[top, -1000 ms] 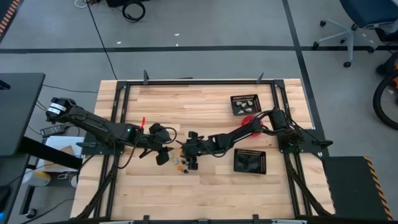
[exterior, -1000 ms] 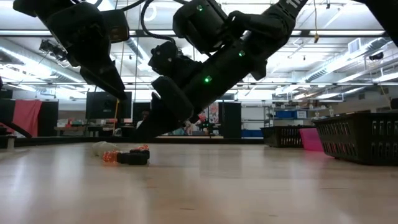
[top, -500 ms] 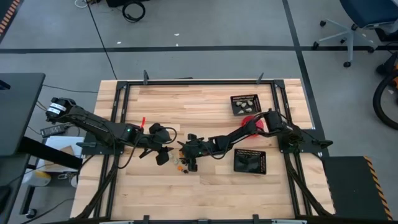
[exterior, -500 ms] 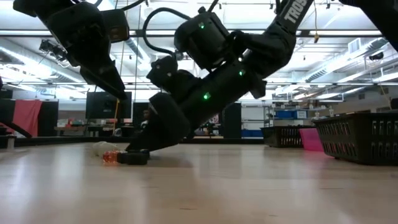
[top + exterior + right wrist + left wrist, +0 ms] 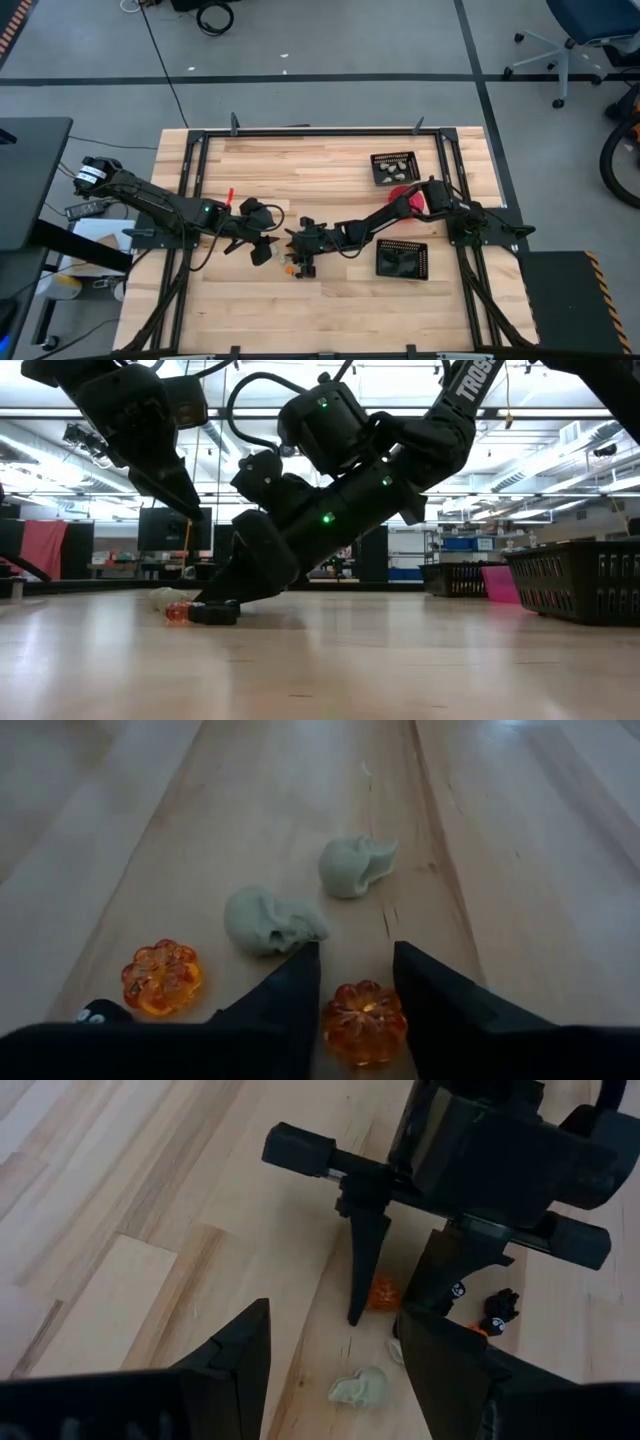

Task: Sort Halloween decoration
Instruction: Put the orange pumpkin toy into the pink bowl

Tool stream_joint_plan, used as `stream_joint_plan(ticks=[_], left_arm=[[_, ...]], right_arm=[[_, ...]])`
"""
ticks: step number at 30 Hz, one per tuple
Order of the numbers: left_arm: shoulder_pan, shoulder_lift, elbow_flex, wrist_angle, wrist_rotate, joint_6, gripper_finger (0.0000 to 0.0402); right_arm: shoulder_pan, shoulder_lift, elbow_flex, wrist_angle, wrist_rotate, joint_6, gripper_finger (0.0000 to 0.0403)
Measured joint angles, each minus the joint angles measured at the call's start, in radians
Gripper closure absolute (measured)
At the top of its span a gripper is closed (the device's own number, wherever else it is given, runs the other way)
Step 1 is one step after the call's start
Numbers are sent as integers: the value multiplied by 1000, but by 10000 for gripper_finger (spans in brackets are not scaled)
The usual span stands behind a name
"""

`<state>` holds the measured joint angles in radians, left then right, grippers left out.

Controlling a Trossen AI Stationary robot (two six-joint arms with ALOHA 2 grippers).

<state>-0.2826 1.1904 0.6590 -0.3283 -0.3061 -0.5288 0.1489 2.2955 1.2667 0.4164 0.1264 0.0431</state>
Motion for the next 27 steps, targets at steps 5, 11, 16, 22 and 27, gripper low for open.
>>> stream_joint_plan(ticks=[5,11,16,22,27], left_arm=[[0,0,0,0,0,0,209],[0,0,0,0,0,0,209],[0,0,0,1,0,-1,209],[0,0,0,1,0,-1,209],[0,0,0,2,0,-1,209]], right_arm=[[0,-4,-1,-8,-7,-4,303],[-1,-36,-1,-60,-13,-19,299],[-1,-85,-6,-156,-13,-30,295],[-1,-140,-9,-273,-13,-48,299],[-1,-167,-10,-346,-13,-49,298]])
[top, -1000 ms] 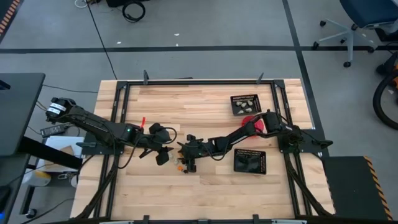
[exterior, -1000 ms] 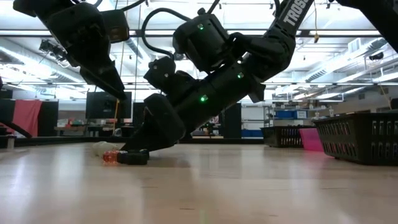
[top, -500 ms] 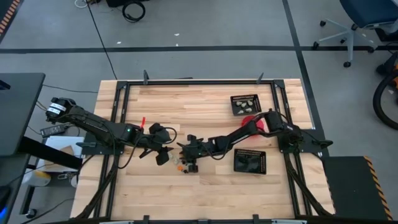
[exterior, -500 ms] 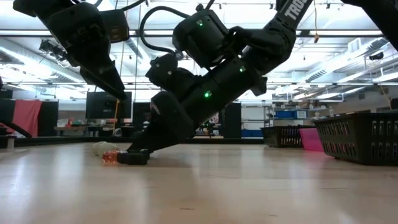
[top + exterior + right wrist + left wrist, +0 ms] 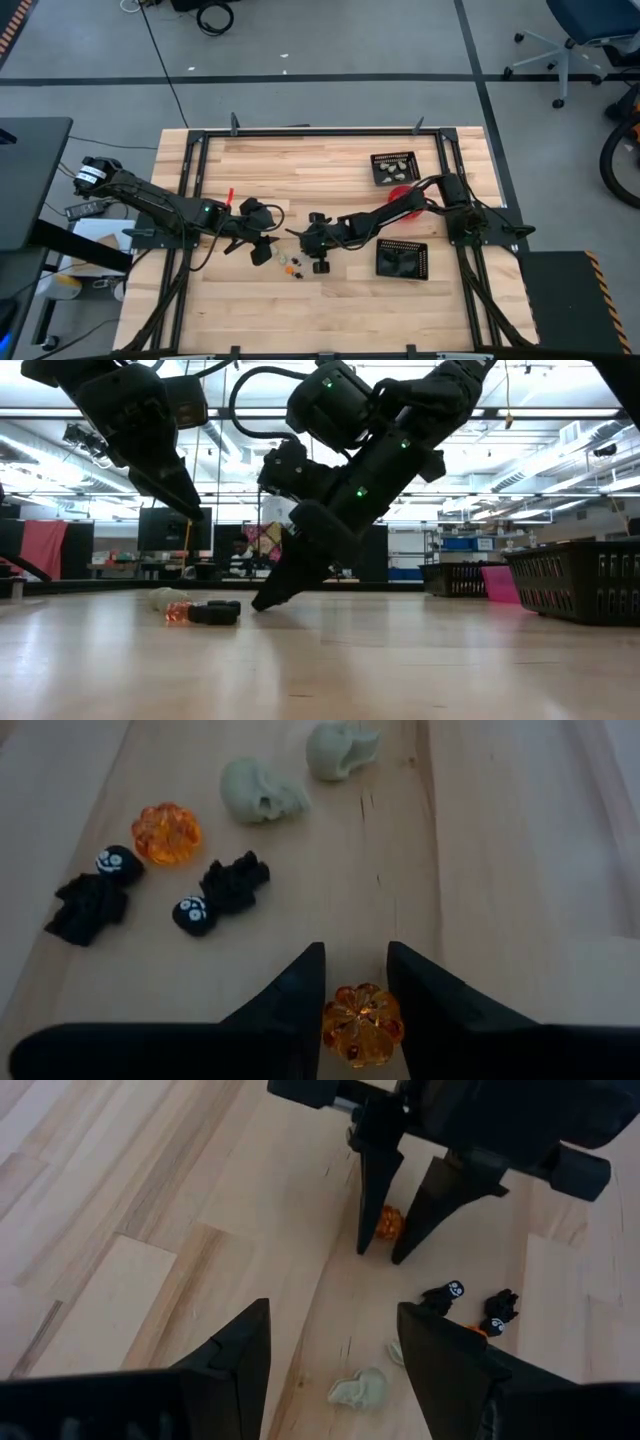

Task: Sort Halloween decoration
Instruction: Put the orange pumpkin toy into the pink bowl

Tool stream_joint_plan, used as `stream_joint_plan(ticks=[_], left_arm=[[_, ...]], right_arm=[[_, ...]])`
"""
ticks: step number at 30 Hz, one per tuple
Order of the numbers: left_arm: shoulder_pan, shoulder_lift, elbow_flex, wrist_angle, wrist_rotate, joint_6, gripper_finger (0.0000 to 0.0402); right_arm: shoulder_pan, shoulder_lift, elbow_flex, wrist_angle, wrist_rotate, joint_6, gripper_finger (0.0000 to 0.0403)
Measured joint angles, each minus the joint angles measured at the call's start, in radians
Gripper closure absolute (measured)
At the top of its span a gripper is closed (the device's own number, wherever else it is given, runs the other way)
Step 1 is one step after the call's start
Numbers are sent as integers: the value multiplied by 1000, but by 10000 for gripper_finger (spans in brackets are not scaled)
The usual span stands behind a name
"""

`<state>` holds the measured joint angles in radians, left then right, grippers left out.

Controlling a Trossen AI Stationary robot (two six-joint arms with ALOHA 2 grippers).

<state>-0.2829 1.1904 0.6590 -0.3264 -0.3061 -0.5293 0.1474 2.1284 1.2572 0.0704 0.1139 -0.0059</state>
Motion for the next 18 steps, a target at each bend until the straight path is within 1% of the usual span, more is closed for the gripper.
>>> stream_joint_plan(ticks=[13,18], left_arm=[[0,0,0,0,0,0,209],[0,0,0,0,0,0,209]], right_arm=[[0,-43,6,-157,1,-2,298],[0,-72,36,-282,23,-17,298]])
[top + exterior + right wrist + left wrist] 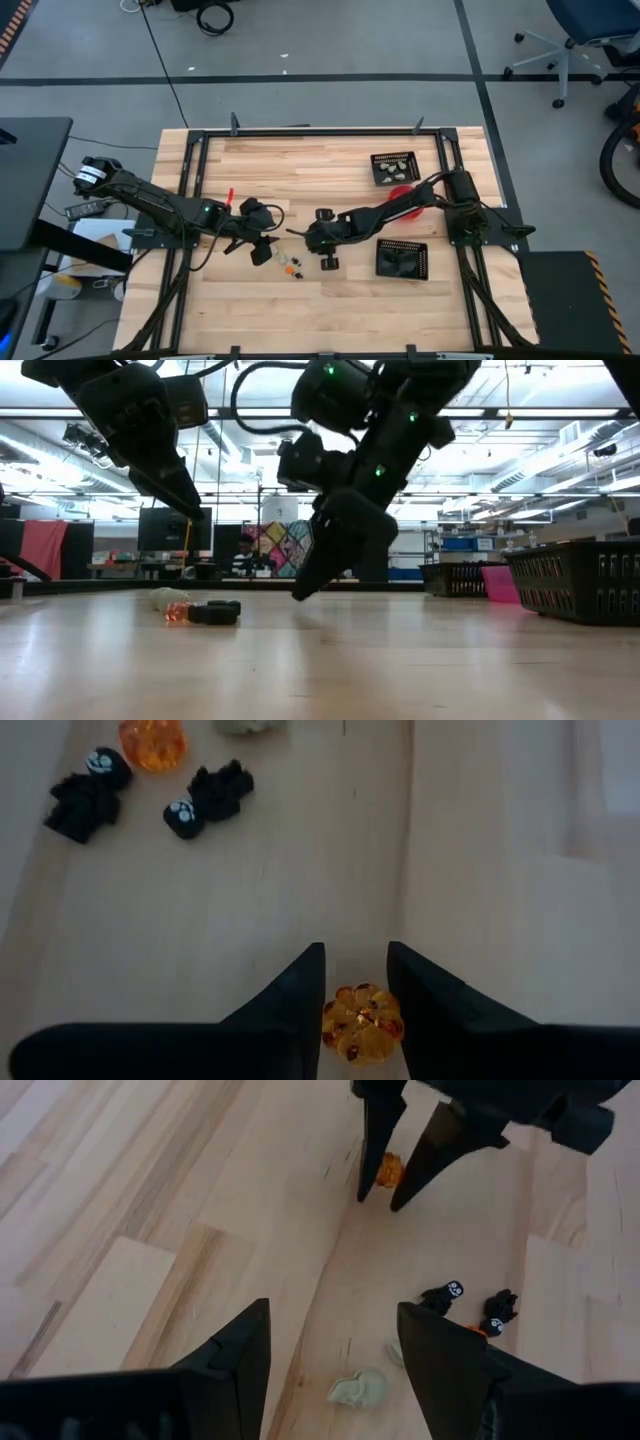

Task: Sort Halloween decoration
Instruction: Put the orange pumpkin toy into the pink bowl

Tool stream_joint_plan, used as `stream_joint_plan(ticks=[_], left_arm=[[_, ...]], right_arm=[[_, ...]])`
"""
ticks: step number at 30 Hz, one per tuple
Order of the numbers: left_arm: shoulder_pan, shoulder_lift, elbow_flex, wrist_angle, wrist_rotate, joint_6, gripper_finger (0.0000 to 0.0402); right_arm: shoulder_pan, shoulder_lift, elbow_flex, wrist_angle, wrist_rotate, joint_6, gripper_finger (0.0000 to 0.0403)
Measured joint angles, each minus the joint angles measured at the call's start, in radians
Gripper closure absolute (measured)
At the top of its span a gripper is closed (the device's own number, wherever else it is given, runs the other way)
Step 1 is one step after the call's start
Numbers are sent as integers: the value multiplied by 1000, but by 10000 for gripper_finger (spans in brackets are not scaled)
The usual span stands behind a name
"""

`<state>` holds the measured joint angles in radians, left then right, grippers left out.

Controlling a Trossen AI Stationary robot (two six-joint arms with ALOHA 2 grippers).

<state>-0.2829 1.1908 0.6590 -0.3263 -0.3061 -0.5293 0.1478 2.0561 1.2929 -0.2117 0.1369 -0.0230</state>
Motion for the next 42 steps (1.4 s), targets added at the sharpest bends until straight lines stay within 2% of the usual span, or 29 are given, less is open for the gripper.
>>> stream_joint_plan(ticks=[9,24,33,42], left_arm=[[0,0,0,0,0,0,209],[0,0,0,0,0,0,209],[0,0,0,0,0,0,209],[0,0,0,1,0,0,209]], right_arm=[[1,-98,20,-208,7,-7,298],[2,-286,12,-577,179,51,298],[0,-368,-102,-734,322,166,298],[-56,-427,-233,-781,369,323,298]])
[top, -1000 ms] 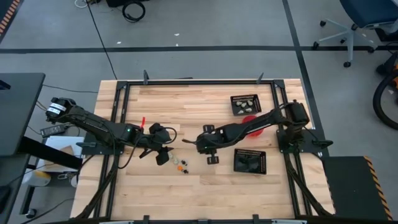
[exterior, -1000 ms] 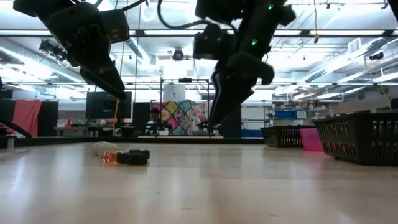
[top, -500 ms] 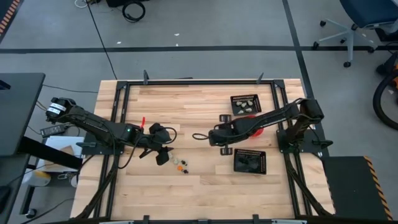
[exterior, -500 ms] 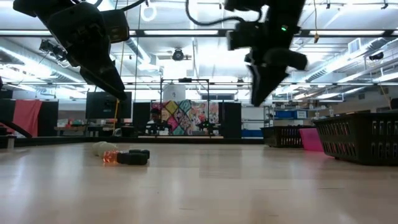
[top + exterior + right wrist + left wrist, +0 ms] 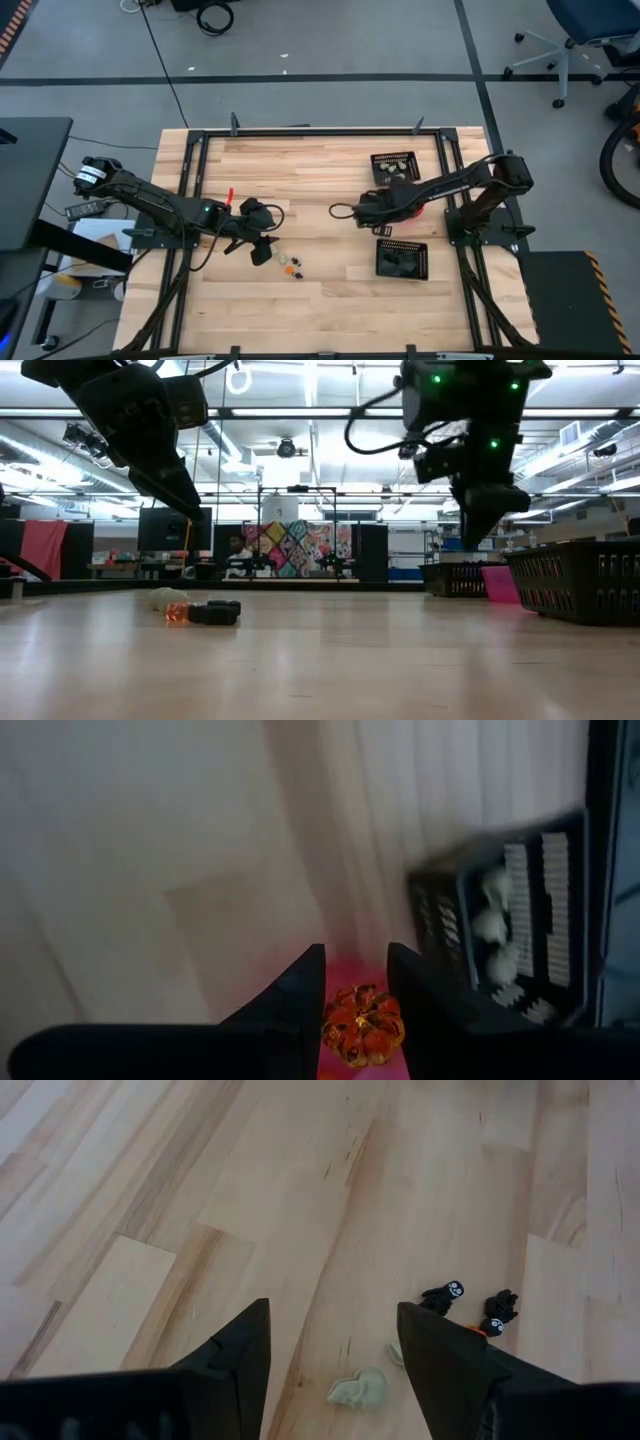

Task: Sort Halloween decoration
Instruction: Put the orange pumpkin toy into the pink bowl, then put the white skull toy into the top black bin

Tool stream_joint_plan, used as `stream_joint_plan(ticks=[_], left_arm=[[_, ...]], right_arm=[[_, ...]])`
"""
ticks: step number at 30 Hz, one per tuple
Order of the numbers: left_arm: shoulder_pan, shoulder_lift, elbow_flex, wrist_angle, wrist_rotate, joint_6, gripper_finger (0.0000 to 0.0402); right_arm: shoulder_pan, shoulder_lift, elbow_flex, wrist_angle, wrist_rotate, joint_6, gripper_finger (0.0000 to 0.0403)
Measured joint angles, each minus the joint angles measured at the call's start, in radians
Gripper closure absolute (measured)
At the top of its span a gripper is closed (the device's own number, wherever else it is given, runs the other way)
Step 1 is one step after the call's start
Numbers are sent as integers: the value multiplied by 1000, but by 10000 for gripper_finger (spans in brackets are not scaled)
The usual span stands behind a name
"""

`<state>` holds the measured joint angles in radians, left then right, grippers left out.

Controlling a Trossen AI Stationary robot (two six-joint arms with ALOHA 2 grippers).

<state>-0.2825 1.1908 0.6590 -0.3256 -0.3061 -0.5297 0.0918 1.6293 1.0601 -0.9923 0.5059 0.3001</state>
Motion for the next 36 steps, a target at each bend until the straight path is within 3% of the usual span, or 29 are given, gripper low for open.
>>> stream_joint_plan(ticks=[16,21,36], left_arm=[[0,0,0,0,0,-1,209],[0,0,0,1,0,-2,209],[0,0,0,1,0,-3,209]], right_arm=[[-100,-64,-195,-33,-39,141,298],[-141,-64,-249,10,-115,170,297],[-162,-64,-282,78,-139,195,244]])
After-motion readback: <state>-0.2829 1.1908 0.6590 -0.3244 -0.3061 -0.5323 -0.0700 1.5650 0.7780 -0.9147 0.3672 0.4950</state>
